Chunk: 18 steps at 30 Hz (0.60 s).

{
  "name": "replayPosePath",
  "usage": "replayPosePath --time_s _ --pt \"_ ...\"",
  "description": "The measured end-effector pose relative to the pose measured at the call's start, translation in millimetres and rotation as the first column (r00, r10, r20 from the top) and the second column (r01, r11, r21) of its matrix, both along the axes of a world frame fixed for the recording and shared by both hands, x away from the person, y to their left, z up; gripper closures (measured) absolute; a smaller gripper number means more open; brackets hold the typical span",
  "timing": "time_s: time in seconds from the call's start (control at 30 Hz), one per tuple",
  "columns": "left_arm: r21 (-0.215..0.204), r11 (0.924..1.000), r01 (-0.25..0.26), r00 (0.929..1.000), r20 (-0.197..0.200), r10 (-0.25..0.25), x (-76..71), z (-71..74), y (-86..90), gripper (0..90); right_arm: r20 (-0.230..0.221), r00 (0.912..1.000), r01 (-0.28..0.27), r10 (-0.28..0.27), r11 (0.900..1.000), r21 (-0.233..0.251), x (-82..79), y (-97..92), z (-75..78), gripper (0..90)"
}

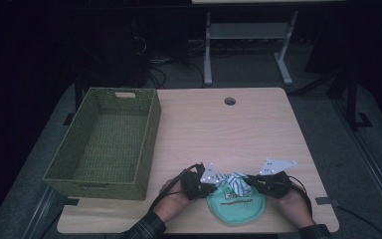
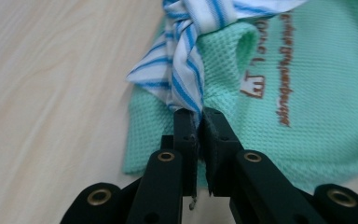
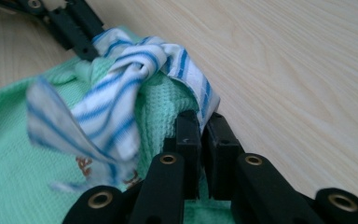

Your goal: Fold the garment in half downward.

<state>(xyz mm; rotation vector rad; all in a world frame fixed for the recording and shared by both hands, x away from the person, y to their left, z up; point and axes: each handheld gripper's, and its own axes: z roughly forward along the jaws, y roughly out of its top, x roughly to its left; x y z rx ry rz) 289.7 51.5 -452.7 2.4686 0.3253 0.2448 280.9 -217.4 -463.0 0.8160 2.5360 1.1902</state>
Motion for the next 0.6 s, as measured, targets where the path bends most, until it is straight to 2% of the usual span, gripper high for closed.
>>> replayPosePath --time_s 0.13,0.2,0.3,0.37,0.43,0.47,0.6 --pt "0.025 0.9989 -0.04 0.9987 0.033 0.04 12.3 1.0 6.4 84.3 0.006 1.0 0.003 -0.003 1.0 0.005 5.2 9.5 -0.9 85.9" --pt "0.039 0.9971 -0.065 0.9967 0.051 0.063 21.6 2.2 9.5 84.2 0.034 0.9994 0.006 -0.006 0.9999 -0.01 12.5 16.5 -0.3 86.2" --pt "0.036 0.9941 -0.102 0.9934 0.056 0.1 35.5 4.4 13.3 84.2 0.05 0.9986 0.021 -0.02 0.9997 -0.012 18.8 20.0 0.3 86.6" --pt "0.008 0.9923 -0.123 0.9916 0.04 0.123 42.5 7.4 16.4 83.7 0.052 0.9977 0.045 -0.045 0.999 0.0 31.8 20.4 3.3 86.5" --pt "-0.017 0.9923 -0.123 0.9923 0.015 0.123 44.1 11.0 19.9 83.2 0.058 0.9972 0.048 -0.049 0.9988 0.009 33.8 19.6 4.0 86.2" --pt "-0.033 0.9917 -0.124 0.9922 0.001 0.124 43.2 12.6 21.3 81.2 0.037 0.9982 0.046 -0.047 0.9987 0.021 36.7 18.5 5.6 85.1" --pt "-0.084 0.9902 -0.111 0.9931 -0.047 0.108 37.0 19.5 26.9 75.0 0.004 0.9997 0.023 -0.023 0.997 0.073 36.2 12.6 10.5 76.8"
